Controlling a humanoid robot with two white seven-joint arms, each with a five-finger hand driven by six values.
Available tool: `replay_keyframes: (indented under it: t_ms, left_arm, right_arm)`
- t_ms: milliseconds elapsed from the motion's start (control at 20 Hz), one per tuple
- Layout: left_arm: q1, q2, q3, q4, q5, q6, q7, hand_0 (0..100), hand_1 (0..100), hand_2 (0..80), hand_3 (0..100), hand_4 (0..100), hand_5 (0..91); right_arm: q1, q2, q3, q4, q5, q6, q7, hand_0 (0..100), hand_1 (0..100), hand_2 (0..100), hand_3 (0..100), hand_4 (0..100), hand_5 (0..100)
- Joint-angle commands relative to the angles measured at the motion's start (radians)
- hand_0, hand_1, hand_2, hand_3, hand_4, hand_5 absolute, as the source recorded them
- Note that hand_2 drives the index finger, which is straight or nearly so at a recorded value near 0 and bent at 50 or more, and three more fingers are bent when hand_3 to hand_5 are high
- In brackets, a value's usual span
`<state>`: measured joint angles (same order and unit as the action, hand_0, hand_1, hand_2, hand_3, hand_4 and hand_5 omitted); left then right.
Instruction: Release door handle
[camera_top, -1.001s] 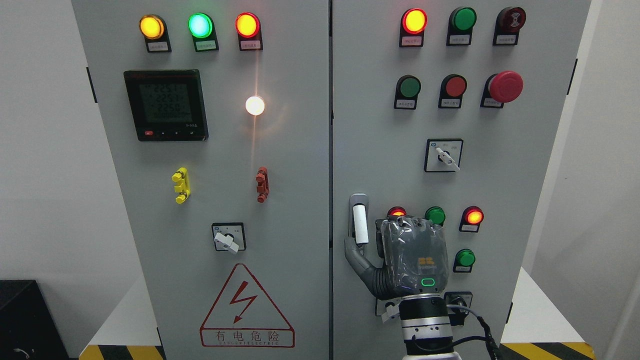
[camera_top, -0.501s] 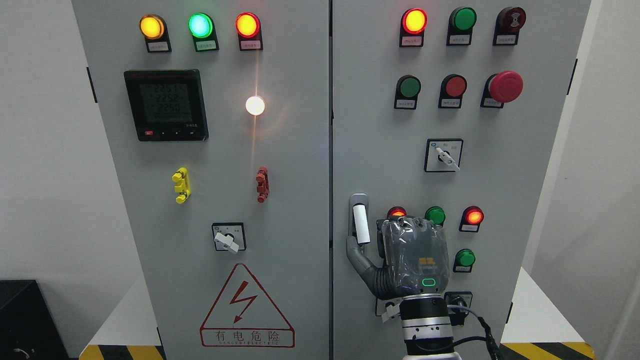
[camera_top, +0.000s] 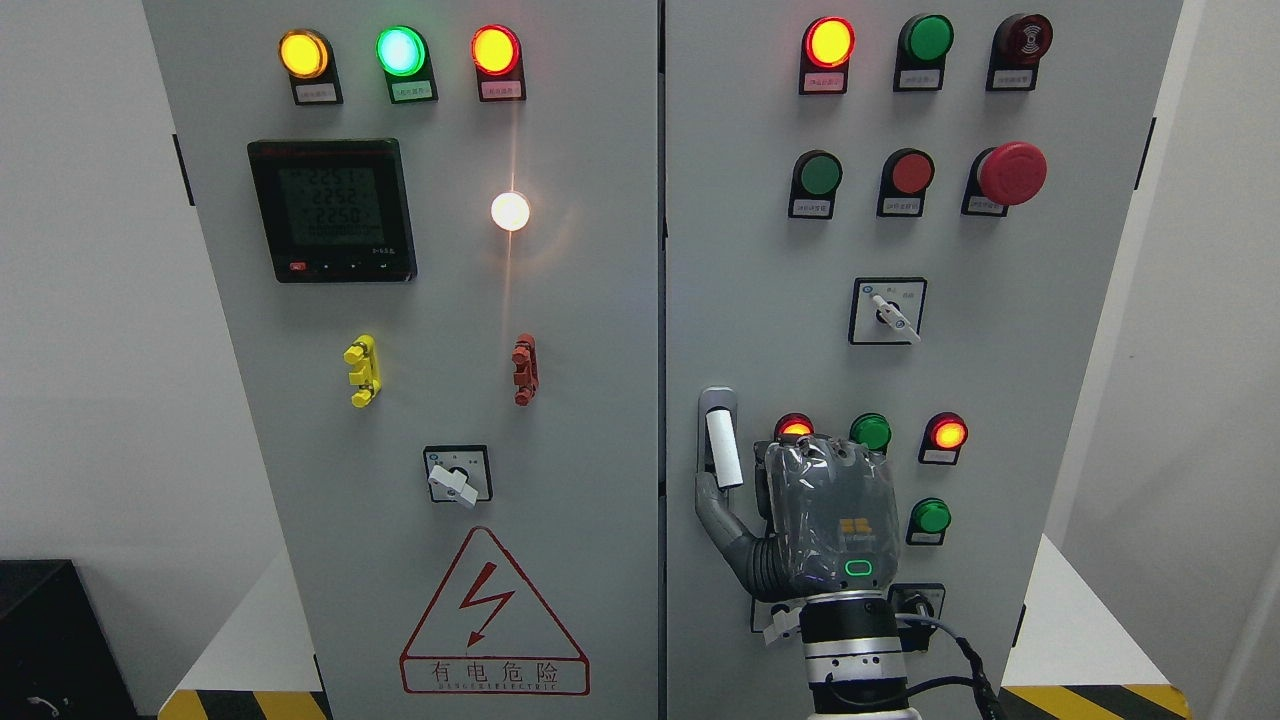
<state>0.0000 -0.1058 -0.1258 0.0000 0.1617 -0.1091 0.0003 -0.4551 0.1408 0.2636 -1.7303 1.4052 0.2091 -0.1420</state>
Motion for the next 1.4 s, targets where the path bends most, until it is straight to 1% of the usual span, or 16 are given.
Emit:
replay_keyframes:
  t_ms: [0, 601, 751, 1352]
  left_arm:
    - [-0.026, 0.000, 0.000, 0.029, 0.001, 0.000, 0.000, 12, 56, 0.0, 0, 0, 0.0]
    - [-0.026, 0.000, 0.000, 0.029, 0.001, 0.000, 0.000, 12, 56, 0.0, 0, 0, 0.0]
    - [-0.026, 0.000, 0.000, 0.029, 0.001, 0.000, 0.000, 12, 56, 0.0, 0, 0, 0.0]
    - [-0.026, 0.000, 0.000, 0.029, -0.001, 0.000, 0.000, 12, 56, 0.0, 0, 0, 0.0]
  right_arm:
    - [0.006, 0.002, -0.006, -0.008, 0.000, 0.000, -0.001, 46, 42, 98, 100, 96, 100]
    - [0.006, 0.002, -0.014, -0.006, 0.000, 0.000, -0.001, 47, 42, 98, 100, 96, 100]
    - [0.006, 0.002, -0.024, -0.006, 0.000, 0.000, -0.001, 47, 42, 98, 100, 96, 100]
    - [0.006, 0.002, -0.027, -0.008, 0.000, 0.000, -0.002, 46, 43, 98, 100, 96, 100]
